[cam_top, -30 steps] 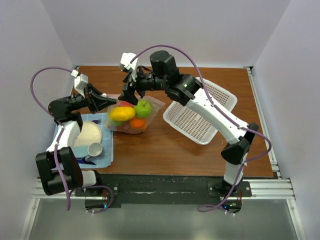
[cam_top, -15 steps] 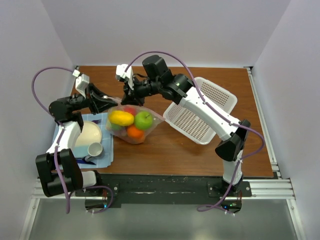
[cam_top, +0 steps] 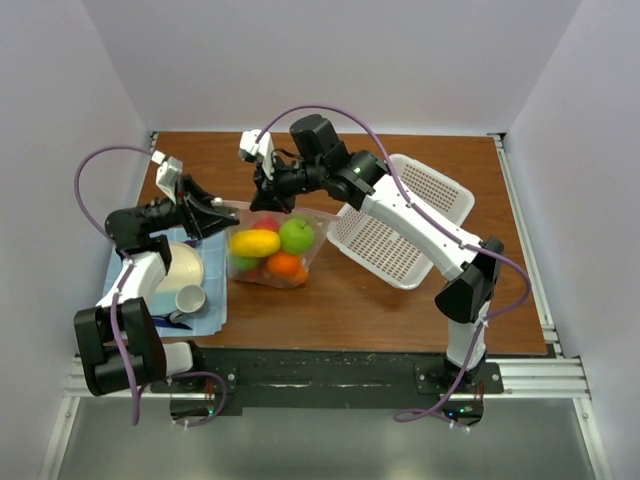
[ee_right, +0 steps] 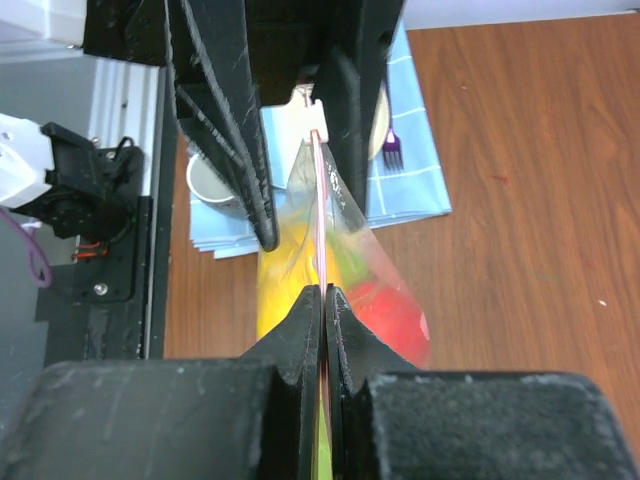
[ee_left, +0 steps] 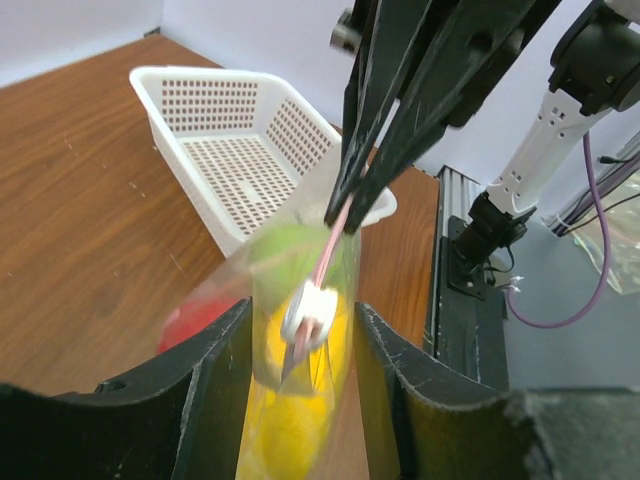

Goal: Open the zip-top bag and remove the fake food

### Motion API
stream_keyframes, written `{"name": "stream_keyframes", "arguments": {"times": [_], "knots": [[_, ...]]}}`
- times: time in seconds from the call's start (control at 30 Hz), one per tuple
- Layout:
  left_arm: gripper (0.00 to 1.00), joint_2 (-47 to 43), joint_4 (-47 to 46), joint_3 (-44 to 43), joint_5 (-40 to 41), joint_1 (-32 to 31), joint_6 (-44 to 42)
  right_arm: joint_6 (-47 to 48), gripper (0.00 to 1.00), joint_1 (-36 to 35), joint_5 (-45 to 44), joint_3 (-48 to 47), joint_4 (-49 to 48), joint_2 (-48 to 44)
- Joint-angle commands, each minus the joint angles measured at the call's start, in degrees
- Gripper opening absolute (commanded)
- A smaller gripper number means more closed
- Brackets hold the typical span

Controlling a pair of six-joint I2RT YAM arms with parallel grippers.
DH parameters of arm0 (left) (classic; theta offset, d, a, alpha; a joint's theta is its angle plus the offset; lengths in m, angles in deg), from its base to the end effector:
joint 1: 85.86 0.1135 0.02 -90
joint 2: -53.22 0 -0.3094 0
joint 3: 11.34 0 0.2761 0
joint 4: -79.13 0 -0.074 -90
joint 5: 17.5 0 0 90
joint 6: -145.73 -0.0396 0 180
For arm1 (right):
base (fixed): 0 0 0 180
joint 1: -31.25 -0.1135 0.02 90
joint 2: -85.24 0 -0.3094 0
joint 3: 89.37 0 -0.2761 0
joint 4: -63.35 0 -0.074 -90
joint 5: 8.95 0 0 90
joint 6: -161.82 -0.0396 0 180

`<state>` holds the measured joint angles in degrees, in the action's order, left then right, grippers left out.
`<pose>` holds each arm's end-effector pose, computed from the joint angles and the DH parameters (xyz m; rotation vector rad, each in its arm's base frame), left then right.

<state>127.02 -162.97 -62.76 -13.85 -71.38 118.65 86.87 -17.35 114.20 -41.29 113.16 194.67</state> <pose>0.2499 0.0237 0.3544 0.7059 1.5328 -1.3059 0.2967 0.3693 0.4617 -1.4064 1.5566 0.9510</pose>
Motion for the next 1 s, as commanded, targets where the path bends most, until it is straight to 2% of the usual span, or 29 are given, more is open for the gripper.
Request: {"name": "stream_keyframes", "arguments": {"times": [0.0,0.23,0.33,0.37,0.57,0.6,0.63,0.67,0.7,0.8,0.97], "knots": [[0.48,-2.9,-34.1,3.6,-6.7,-0.2,0.8,-1.3,0.00,0.8,-2.7,0.6,-5.0,-4.9],[0.49,-3.9,-34.1,5.8,-5.0,-0.2,-0.9,-2.9,0.00,1.1,-1.8,0.0,-5.1,-4.0],[0.42,-2.6,-34.0,4.6,-2.2,-0.2,-2.9,-3.4,0.00,1.1,-1.6,0.4,-5.2,-4.2],[0.35,-2.3,-34.1,4.2,-1.4,-0.2,-3.2,-3.4,0.00,1.1,-1.7,0.9,-5.3,-4.5],[0.11,-1.5,-34.0,3.4,-0.9,-0.2,-5.2,-2.8,0.00,1.1,0.9,2.0,-5.8,-5.3],[0.09,-1.7,-34.1,3.5,-1.0,-0.2,-5.3,-2.7,0.01,1.1,1.7,2.0,-6.0,-5.2],[0.08,-1.8,-34.1,3.5,-1.1,-0.2,-5.7,-2.7,0.22,1.1,2.9,2.0,-6.3,-4.8],[0.08,-1.8,-34.1,3.6,-1.6,-0.2,-5.8,-2.7,0.36,1.0,4.6,1.3,-6.3,-4.6],[0.07,-2.1,-34.1,3.8,-1.8,-0.2,-5.8,-3.0,0.56,1.0,5.3,0.6,-6.2,-4.0],[0.07,-2.3,-34.0,4.0,-2.8,-0.4,-5.8,-3.3,0.67,0.5,6.8,-4.0,-4.6,-0.5],[0.07,-2.4,-34.0,3.8,-3.1,-1.0,-5.3,-3.0,0.68,-1.0,5.2,-7.6,-4.3,3.0]]}}
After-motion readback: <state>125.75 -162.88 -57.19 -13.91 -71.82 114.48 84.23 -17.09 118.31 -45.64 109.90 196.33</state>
